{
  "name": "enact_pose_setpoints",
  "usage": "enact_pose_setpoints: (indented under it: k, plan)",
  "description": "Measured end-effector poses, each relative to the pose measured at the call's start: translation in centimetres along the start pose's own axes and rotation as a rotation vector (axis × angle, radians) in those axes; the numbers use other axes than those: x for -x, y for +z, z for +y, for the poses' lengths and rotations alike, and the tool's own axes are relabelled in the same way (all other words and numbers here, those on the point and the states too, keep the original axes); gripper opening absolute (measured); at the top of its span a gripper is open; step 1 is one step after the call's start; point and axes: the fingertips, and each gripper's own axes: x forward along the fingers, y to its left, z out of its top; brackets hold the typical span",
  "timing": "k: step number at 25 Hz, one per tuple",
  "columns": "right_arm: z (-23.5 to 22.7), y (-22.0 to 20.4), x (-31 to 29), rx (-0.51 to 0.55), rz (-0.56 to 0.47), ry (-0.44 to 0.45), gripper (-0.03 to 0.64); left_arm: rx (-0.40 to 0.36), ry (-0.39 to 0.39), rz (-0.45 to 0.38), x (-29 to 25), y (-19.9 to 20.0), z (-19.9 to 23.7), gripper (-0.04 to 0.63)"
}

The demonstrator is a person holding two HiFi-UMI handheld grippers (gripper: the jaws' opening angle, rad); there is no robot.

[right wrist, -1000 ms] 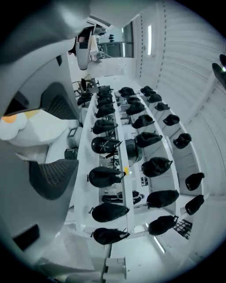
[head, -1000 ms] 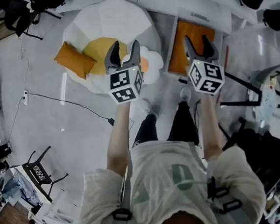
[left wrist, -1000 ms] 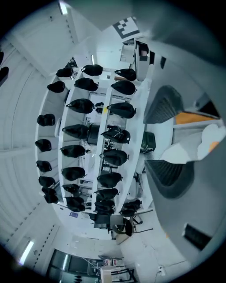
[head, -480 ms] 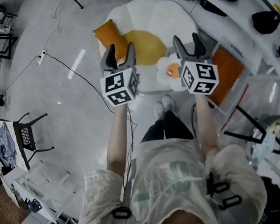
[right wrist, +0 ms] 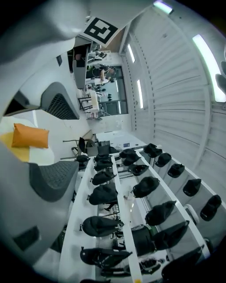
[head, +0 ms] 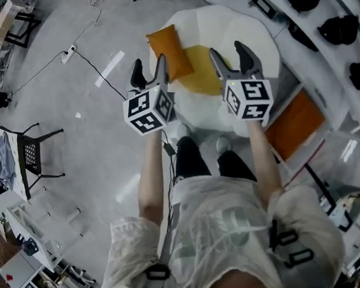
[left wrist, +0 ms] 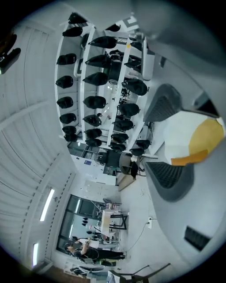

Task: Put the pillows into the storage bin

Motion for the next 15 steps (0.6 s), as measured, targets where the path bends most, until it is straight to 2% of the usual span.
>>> enact_pose_setpoints:
  k: [5, 9, 12, 15]
  plan:
    - [4.2, -1.1, -7.0, 0.022, 0.076, 0.021, 0.270, 0.066, -0.017, 0.060, -3.7, -0.3, 6.9, 0.272]
    - [6.1, -2.5, -12.9, 0.022, 0.126, 0.014, 0.270, 0.060, -0.036, 0.136, -8.0, -1.4, 11.5, 0.273]
    - [6.9, -5.2, -17.2, 0.033, 0.179, 0.019, 0.270, 0.060, -0.050, 0.200, -11.9, -3.9, 14.4, 0.273]
    - [6.5, -10.0, -21.8, 0.050, 0.251, 0.025, 0.270, 0.082, -0.055, 0.287, -16.5, -8.9, 16.7, 0.273]
